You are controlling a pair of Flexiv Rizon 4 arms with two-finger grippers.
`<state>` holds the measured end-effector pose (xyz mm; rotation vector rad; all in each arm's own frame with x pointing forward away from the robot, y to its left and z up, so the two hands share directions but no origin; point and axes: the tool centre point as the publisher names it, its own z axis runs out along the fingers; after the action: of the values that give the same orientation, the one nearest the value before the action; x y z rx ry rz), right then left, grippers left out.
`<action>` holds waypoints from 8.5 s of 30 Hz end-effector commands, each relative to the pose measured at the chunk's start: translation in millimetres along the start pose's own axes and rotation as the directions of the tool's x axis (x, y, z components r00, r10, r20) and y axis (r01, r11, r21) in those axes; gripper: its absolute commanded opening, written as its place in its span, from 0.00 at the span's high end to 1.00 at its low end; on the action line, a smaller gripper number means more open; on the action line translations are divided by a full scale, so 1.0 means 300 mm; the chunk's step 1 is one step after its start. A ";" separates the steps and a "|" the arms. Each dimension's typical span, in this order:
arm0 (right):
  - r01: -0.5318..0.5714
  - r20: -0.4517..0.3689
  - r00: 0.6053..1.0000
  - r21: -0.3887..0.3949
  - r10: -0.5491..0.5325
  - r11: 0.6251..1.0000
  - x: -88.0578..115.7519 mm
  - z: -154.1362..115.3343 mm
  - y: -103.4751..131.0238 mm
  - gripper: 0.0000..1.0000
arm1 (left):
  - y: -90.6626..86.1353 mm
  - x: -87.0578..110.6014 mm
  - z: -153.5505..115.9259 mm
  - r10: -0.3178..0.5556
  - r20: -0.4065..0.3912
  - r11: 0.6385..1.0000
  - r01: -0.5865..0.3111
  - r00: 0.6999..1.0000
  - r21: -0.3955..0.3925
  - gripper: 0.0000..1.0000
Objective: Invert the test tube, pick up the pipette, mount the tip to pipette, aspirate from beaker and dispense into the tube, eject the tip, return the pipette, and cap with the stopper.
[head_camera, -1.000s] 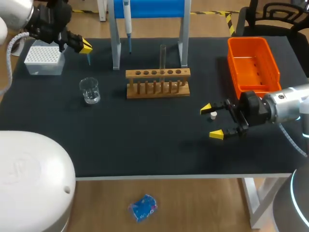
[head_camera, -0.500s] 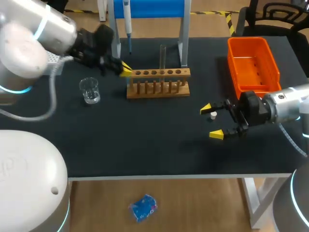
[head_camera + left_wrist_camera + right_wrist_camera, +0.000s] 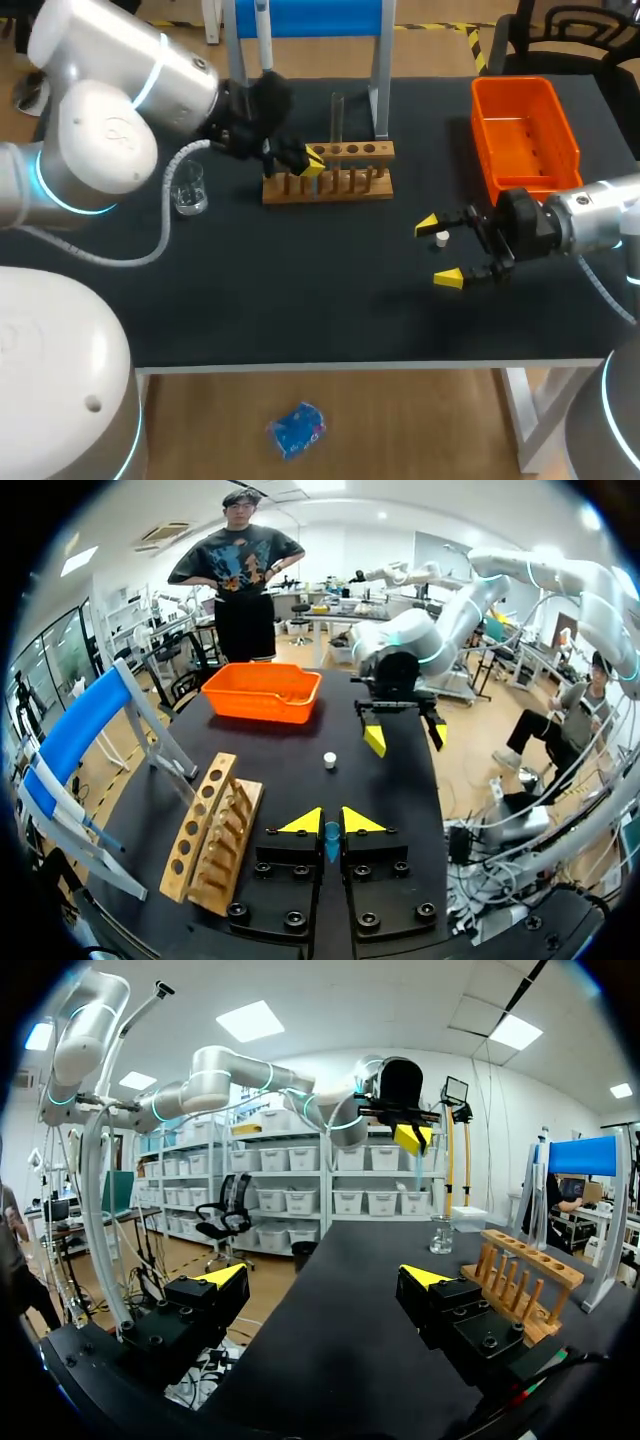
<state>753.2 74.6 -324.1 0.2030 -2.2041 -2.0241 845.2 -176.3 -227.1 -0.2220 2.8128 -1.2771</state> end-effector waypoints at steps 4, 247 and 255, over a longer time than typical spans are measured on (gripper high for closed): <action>0.001 0.002 1.000 0.000 -0.001 1.000 0.003 0.000 -0.001 0.00 | -0.011 -0.011 0.013 -0.002 -0.004 1.000 0.001 1.000 -0.010 1.00; -0.065 0.133 0.989 -0.047 0.070 0.997 -0.009 -0.146 0.020 1.00 | -0.004 -0.911 -0.141 -0.641 0.677 0.768 0.294 0.362 0.569 0.00; -0.065 0.133 0.989 -0.047 0.070 0.997 -0.009 -0.146 0.020 1.00 | 0.012 -0.986 -0.156 -0.644 0.687 0.765 0.294 0.336 0.574 0.00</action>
<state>764.9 33.2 -315.2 -0.0132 -2.2061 -2.1052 1124.4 -91.9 -201.2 -1.3497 1.6105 -1.1932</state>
